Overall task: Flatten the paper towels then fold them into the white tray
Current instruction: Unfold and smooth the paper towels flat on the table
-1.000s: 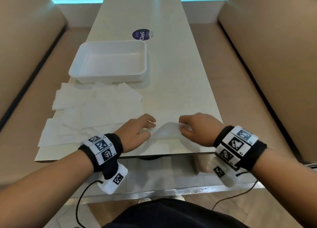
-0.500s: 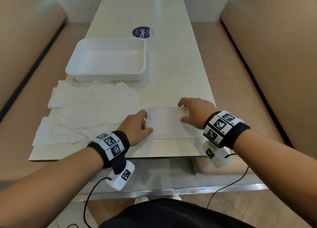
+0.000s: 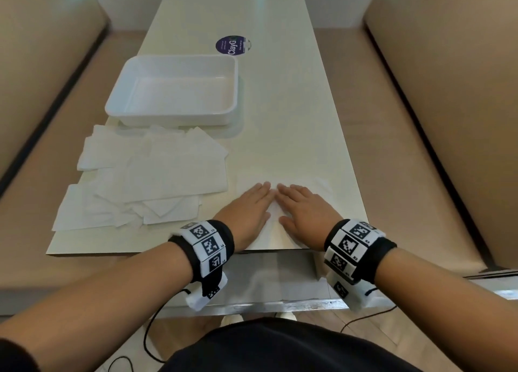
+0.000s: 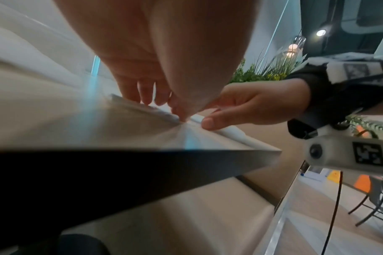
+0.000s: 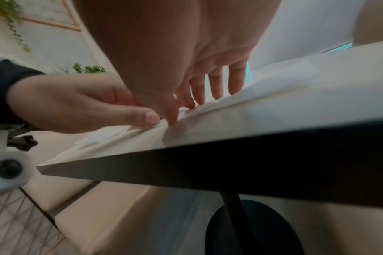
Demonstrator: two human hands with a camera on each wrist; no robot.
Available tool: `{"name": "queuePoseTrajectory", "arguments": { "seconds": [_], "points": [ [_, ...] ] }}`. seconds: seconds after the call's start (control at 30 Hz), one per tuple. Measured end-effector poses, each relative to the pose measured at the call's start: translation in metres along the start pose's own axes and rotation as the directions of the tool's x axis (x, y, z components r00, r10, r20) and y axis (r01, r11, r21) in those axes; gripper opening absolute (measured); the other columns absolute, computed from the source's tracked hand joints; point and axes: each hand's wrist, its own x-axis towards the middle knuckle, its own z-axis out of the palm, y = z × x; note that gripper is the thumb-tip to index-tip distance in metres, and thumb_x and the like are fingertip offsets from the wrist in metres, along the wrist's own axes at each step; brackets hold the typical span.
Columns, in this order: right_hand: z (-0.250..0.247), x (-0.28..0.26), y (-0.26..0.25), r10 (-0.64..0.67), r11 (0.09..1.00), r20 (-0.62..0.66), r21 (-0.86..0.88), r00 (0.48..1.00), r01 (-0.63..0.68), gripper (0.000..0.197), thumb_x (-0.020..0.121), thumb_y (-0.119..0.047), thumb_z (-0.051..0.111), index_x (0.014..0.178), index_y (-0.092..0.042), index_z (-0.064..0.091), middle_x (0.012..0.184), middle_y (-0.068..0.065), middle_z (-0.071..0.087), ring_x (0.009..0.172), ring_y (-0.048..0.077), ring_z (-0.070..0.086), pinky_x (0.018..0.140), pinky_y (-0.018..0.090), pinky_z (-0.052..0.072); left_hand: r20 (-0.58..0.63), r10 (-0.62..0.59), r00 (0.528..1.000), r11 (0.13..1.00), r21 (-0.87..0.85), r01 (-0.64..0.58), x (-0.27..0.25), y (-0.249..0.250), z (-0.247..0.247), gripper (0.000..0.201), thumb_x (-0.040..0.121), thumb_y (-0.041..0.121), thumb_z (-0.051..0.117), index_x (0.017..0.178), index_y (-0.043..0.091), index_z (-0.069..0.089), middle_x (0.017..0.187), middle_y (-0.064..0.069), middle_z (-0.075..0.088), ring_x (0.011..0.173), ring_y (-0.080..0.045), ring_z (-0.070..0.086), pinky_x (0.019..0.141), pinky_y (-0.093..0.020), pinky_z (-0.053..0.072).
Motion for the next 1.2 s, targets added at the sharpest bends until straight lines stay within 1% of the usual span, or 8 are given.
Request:
{"name": "queuePoseTrajectory", "arguments": {
  "seconds": [0.07, 0.17, 0.37, 0.5, 0.67, 0.83, 1.0, 1.2],
  "points": [
    [0.000, -0.002, 0.004, 0.008, 1.000, -0.001, 0.018, 1.000, -0.008, 0.061, 0.100, -0.036, 0.038, 0.153, -0.018, 0.013, 0.161, -0.002, 0.007, 0.146, 0.018, 0.009, 0.114, 0.034, 0.019, 0.068, -0.038, 0.997, 0.993, 0.111, 0.030, 0.003, 0.000, 0.004, 0.054, 0.106, 0.026, 0.022, 0.153, 0.009, 0.003, 0.162, -0.008, -0.005, 0.149, -0.017, -0.005, 0.115, -0.022, -0.007],
    [0.000, -0.007, 0.013, 0.055, 0.998, -0.031, 0.045, 0.998, -0.053, 0.058, 0.100, -0.037, 0.036, 0.152, -0.019, 0.018, 0.160, -0.001, 0.011, 0.145, 0.019, 0.013, 0.114, 0.037, 0.024, 0.068, -0.037, 0.997, 0.990, 0.140, 0.027, 0.002, 0.001, 0.002, 0.055, 0.105, 0.028, 0.023, 0.153, 0.010, 0.003, 0.162, -0.006, -0.006, 0.149, -0.017, -0.005, 0.118, -0.024, -0.004],
    [-0.003, -0.026, 0.034, 0.197, 0.979, -0.060, 0.069, 0.979, -0.193, 0.055, 0.099, -0.034, 0.039, 0.150, -0.021, 0.023, 0.158, -0.001, 0.018, 0.143, 0.021, 0.018, 0.110, 0.037, 0.030, 0.065, -0.041, 0.997, 0.998, 0.057, 0.037, -0.005, -0.008, -0.005, 0.058, 0.102, 0.035, 0.033, 0.154, 0.019, 0.012, 0.162, 0.000, 0.001, 0.149, -0.016, 0.001, 0.120, -0.028, 0.002],
    [-0.010, -0.032, 0.040, 0.271, 0.961, -0.035, 0.065, 0.962, -0.269, 0.058, 0.096, -0.038, 0.044, 0.148, -0.018, 0.028, 0.157, -0.002, 0.021, 0.141, 0.022, 0.021, 0.109, 0.038, 0.032, 0.021, -0.079, 0.997, 0.995, -0.052, 0.080, -0.002, -0.008, -0.009, 0.053, 0.101, 0.040, 0.037, 0.149, 0.020, 0.029, 0.161, -0.002, 0.012, 0.147, -0.020, 0.009, 0.118, -0.031, 0.009],
    [-0.021, -0.022, 0.033, 0.298, 0.955, -0.074, 0.024, 0.952, -0.297, 0.050, 0.088, -0.034, 0.053, 0.133, -0.015, 0.047, 0.147, 0.003, 0.036, 0.131, 0.026, 0.033, 0.103, 0.039, 0.035, -0.017, -0.111, 0.994, 0.993, -0.032, 0.111, 0.012, -0.004, -0.016, 0.044, 0.099, 0.027, 0.043, 0.143, 0.022, 0.041, 0.157, -0.002, 0.023, 0.141, -0.023, 0.021, 0.116, -0.035, 0.020],
    [-0.024, 0.004, 0.012, 0.160, 0.983, -0.147, 0.117, 0.976, -0.143, 0.050, 0.092, -0.026, 0.050, 0.140, -0.019, 0.040, 0.146, 0.001, 0.040, 0.131, 0.023, 0.035, 0.104, 0.036, 0.034, 0.048, -0.045, 0.998, 0.998, -0.050, 0.047, 0.017, 0.002, -0.016, 0.046, 0.093, 0.022, 0.050, 0.139, 0.024, 0.045, 0.156, -0.002, 0.027, 0.139, -0.023, 0.026, 0.115, -0.034, 0.022],
    [-0.017, 0.008, 0.014, 0.237, 0.965, -0.070, 0.133, 0.969, -0.227, 0.051, 0.091, -0.032, 0.056, 0.138, -0.019, 0.039, 0.142, 0.002, 0.039, 0.128, 0.023, 0.035, 0.099, 0.042, 0.041, 0.065, -0.054, 0.996, 0.994, -0.091, 0.060, 0.012, -0.003, -0.020, 0.046, 0.094, 0.025, 0.053, 0.139, 0.028, 0.046, 0.157, -0.001, 0.024, 0.143, -0.022, 0.021, 0.116, -0.033, 0.017],
    [-0.023, 0.005, 0.019, 0.357, 0.916, -0.064, 0.219, 0.932, -0.336, 0.072, 0.082, -0.039, 0.068, 0.141, -0.019, 0.034, 0.136, 0.004, 0.043, 0.121, 0.025, 0.047, 0.099, 0.040, 0.042, -0.020, -0.217, 0.976, 0.963, -0.169, 0.211, 0.010, -0.006, -0.020, 0.065, 0.087, 0.036, 0.062, 0.144, 0.020, 0.035, 0.146, -0.004, 0.035, 0.133, -0.023, 0.032, 0.106, -0.032, 0.029]
  ]
}}
